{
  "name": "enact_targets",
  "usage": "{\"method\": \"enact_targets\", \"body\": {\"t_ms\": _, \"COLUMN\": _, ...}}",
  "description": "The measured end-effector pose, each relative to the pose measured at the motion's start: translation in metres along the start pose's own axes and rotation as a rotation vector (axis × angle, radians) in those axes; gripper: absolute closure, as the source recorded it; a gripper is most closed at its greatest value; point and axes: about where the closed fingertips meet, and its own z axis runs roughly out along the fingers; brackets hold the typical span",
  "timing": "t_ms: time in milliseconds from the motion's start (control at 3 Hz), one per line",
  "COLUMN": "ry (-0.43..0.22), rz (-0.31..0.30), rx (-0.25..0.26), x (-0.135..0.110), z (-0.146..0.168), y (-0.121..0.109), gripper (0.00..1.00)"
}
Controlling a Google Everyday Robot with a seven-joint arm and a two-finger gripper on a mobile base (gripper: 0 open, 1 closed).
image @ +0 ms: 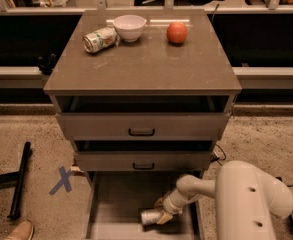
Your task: Pick blue plastic bottle from bottom drawer and place on counter
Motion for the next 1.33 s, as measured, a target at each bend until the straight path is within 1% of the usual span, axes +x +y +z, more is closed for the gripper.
{"method": "enact_targets", "body": {"t_ms": 333, "ry": -0.045, "rz": -0.051, "rx": 0.086, "x": -0.015, "z": -0.049, "y": 0.012, "gripper": 1.0}}
{"method": "enact_targets", "body": {"t_ms": 667, "ry": -0.103, "rz": -0.103, "rx": 0.183, "x": -0.021, "z": -0.126, "y": 0.031, "gripper": 1.0}}
{"method": "enact_targets", "body": {"t_ms": 1000, "ry": -0.103, "rz": -0.103, "rx": 0.181, "x": -0.022, "z": -0.125, "y": 0.031, "gripper": 1.0}}
{"method": "enact_targets", "body": {"t_ms": 1333, "ry": -0.141, "rz": -0.115, "rx": 0.2, "x": -0.031, "z": -0.148, "y": 0.032, "gripper": 1.0}}
